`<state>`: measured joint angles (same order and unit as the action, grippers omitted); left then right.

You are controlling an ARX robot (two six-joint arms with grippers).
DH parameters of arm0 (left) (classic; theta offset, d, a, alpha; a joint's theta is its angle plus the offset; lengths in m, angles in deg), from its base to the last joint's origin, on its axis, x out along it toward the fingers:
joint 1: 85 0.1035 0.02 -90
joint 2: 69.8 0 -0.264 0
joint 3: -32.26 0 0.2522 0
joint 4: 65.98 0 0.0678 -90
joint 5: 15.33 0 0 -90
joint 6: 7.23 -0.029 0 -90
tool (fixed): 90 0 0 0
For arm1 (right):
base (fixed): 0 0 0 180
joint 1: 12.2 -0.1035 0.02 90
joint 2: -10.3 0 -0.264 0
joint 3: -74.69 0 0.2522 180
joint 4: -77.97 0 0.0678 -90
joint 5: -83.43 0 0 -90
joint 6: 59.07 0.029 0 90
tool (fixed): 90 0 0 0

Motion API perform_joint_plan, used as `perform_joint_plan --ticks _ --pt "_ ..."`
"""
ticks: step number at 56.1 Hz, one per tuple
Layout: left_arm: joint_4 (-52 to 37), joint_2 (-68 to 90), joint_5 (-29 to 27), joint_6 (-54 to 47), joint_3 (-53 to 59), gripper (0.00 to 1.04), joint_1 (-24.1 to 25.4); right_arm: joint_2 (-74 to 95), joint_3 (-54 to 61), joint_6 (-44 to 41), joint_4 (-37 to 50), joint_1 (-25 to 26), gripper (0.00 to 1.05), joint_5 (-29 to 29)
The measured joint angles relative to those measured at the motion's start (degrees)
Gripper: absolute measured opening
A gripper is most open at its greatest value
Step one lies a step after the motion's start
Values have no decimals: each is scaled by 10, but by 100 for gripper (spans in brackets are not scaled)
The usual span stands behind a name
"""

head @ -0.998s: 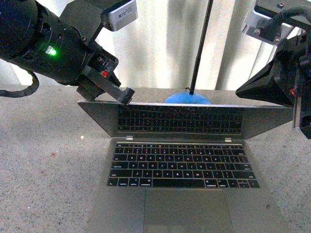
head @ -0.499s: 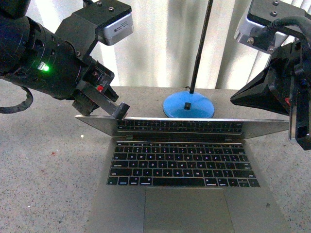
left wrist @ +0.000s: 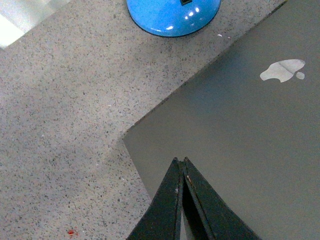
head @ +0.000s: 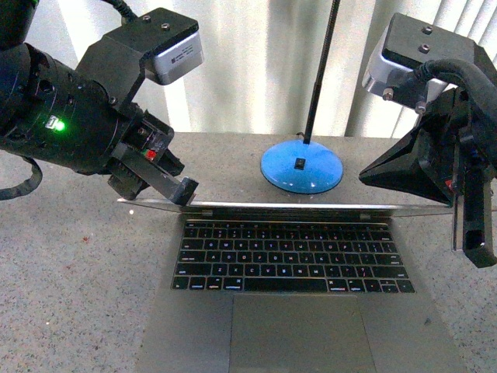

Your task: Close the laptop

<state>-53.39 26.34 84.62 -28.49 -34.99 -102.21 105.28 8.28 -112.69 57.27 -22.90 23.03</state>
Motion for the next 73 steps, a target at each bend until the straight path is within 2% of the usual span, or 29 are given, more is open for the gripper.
perform_joint_plan --ticks 34,73 --pt "-11 -3 26 24 24 4 5 8 22 4 16 -7 3 0" --pt "-38 5 29 25 54 4 -29 26 42 -2 25 0 3 3"
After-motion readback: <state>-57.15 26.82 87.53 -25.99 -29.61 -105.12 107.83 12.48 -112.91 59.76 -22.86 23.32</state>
